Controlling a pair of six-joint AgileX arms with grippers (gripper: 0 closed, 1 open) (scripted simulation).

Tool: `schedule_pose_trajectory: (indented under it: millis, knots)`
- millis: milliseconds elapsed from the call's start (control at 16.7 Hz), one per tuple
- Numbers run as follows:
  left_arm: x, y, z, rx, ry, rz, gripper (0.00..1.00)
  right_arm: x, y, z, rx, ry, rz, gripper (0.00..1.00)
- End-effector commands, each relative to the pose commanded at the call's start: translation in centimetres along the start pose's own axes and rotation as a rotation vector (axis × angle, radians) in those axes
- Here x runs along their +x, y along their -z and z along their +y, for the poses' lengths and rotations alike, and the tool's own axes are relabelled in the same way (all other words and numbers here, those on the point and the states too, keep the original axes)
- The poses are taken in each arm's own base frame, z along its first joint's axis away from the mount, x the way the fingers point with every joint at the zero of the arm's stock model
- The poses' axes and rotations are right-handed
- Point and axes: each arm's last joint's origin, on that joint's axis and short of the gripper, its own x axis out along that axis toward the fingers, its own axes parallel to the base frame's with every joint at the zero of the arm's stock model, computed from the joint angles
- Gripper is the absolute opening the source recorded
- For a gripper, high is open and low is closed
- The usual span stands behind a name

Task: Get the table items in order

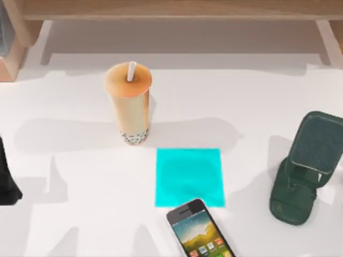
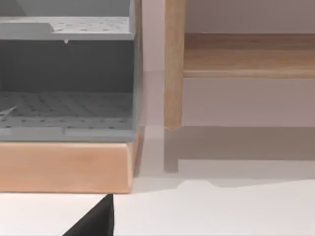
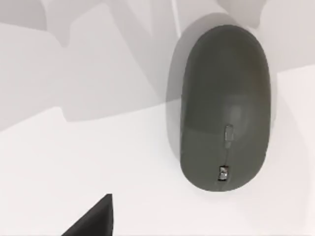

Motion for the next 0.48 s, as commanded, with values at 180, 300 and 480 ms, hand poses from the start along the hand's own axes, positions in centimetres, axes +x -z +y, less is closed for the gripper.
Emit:
schedule_pose_trajectory:
  millis: [180, 300, 480]
  knots:
    - [0.0, 0.0, 0.0, 0.000, 0.000, 0.000, 1.00, 1.1, 0.0, -0.1, 0.004, -0.009, 0.002, 1.00]
    - [0.0, 0.0, 0.0, 0.000, 0.000, 0.000, 1.00, 2.7, 0.0, -0.3, 0.003, -0.004, 0.001, 1.00]
    - [0.0, 0.0, 0.0, 0.000, 0.000, 0.000, 1.00, 5.7, 0.0, -0.5, 0.003, 0.002, 0.000, 1.00]
